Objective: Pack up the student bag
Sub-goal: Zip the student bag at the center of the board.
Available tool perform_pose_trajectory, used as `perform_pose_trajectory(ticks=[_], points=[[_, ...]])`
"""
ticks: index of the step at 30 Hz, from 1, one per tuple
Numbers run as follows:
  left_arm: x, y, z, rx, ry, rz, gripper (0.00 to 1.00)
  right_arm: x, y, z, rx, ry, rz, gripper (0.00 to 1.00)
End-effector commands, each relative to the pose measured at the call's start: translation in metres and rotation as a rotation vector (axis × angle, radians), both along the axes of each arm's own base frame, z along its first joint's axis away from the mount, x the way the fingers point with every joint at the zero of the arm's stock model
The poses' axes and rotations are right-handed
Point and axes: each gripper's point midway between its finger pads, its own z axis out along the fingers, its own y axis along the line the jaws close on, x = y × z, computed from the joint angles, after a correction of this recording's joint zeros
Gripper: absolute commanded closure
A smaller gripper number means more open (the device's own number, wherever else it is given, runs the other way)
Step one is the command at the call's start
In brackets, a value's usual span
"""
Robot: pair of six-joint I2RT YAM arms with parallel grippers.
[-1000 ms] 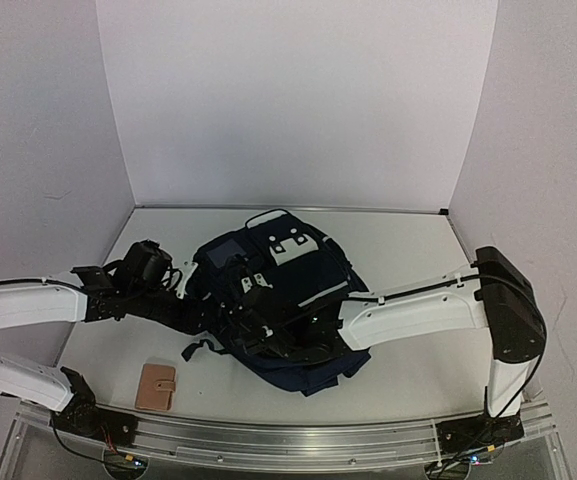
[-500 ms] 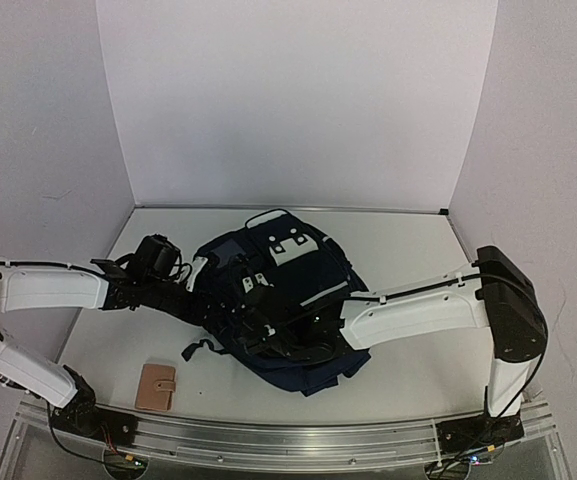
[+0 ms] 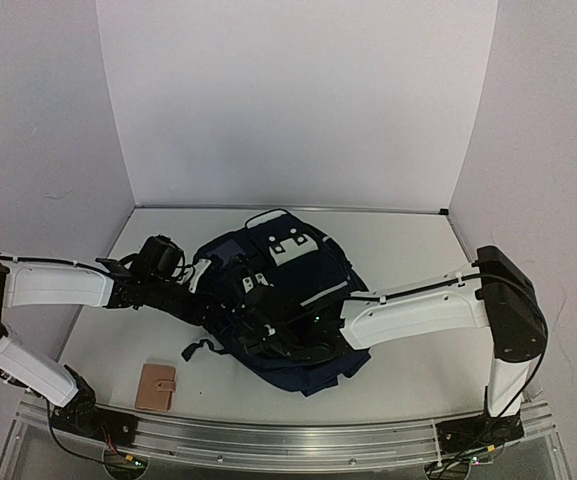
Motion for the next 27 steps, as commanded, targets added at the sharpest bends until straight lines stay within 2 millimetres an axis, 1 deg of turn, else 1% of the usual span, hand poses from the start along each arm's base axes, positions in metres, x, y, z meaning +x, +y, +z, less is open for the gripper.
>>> perform_pose_trajectory(ticks=[1, 5, 7, 9, 12, 15, 19, 23, 25, 27], points=[[0.003, -0.003, 0.023, -0.051, -0.039, -0.001, 1.00, 0.002, 0.005, 0.021, 0.081, -0.004, 0.000, 1.00], [0.000, 0.000, 0.030, -0.066, -0.053, 0.006, 1.00, 0.001, 0.005, 0.020, 0.079, -0.001, 0.001, 1.00], [0.004, 0.005, 0.029, -0.057, -0.068, 0.039, 0.96, 0.001, 0.005, 0.020, 0.080, 0.001, 0.002, 1.00], [0.010, 0.010, 0.030, -0.077, -0.071, 0.061, 0.89, 0.000, 0.007, 0.020, 0.086, 0.008, 0.010, 1.00], [0.015, 0.010, 0.037, -0.142, -0.074, 0.060, 0.73, -0.001, 0.010, 0.020, 0.105, 0.024, 0.028, 1.00], [0.014, 0.000, 0.045, -0.202, -0.083, 0.016, 0.66, 0.000, 0.009, 0.020, 0.133, 0.047, 0.038, 1.00], [0.010, -0.006, 0.041, -0.228, -0.059, -0.034, 0.62, 0.009, -0.002, 0.020, 0.151, 0.068, 0.019, 1.00], [0.003, -0.016, 0.033, -0.262, 0.003, -0.093, 0.56, 0.022, -0.018, 0.017, 0.144, 0.077, -0.007, 1.00], [0.005, -0.019, 0.027, -0.259, 0.024, -0.098, 0.55, 0.025, -0.024, 0.018, 0.145, 0.082, -0.005, 1.00], [0.010, -0.019, 0.022, -0.243, 0.019, -0.090, 0.53, 0.027, -0.025, 0.024, 0.166, 0.076, 0.006, 1.00]])
